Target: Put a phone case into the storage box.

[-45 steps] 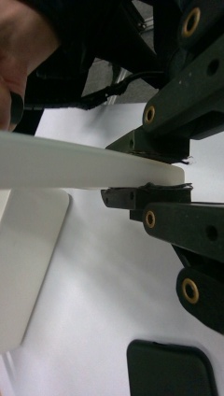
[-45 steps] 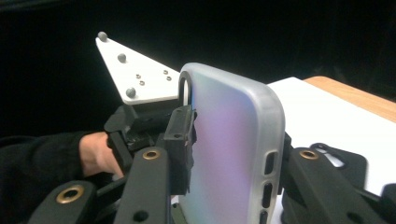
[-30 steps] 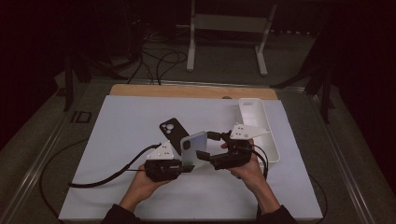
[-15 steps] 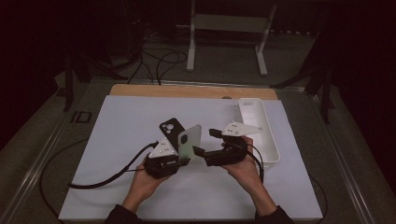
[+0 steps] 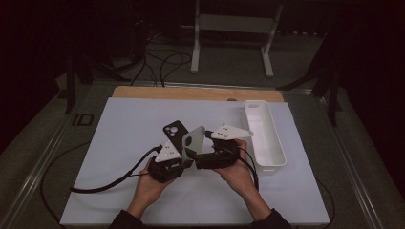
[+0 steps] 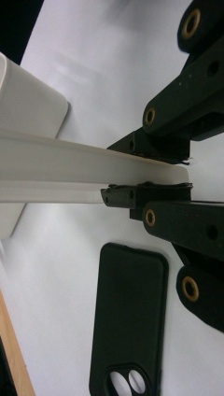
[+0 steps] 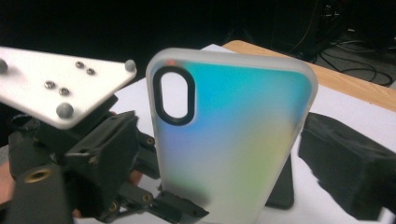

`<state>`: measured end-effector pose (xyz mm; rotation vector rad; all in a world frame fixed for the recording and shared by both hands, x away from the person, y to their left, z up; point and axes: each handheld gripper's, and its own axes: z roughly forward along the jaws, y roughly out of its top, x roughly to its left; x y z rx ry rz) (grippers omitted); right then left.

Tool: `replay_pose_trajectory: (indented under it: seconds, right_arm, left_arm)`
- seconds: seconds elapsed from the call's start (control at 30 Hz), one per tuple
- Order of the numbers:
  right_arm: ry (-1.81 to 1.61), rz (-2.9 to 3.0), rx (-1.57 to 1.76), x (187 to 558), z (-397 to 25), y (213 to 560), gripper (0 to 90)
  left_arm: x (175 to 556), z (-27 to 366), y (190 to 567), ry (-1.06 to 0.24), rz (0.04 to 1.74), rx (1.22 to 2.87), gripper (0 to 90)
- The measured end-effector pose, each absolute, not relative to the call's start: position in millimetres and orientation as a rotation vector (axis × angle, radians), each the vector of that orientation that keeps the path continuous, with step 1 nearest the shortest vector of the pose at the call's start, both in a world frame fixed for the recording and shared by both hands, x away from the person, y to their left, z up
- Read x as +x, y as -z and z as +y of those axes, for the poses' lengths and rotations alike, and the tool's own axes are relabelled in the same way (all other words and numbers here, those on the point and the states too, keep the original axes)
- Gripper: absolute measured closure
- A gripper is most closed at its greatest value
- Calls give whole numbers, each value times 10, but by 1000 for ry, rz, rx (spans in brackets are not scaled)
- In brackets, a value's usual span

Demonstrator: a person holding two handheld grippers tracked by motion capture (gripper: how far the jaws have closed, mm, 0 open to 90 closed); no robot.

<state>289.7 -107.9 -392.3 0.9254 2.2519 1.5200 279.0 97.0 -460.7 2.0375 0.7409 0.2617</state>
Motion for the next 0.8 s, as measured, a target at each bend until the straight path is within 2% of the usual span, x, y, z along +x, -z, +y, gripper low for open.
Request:
replay_pose_trajectory:
  seconds: [0.8]
  right_arm:
    - [-1547, 2179, 1015, 2963, -968, 3972, 166]
  left_arm:
    - [2763, 958, 4599, -293, 735, 2038, 810]
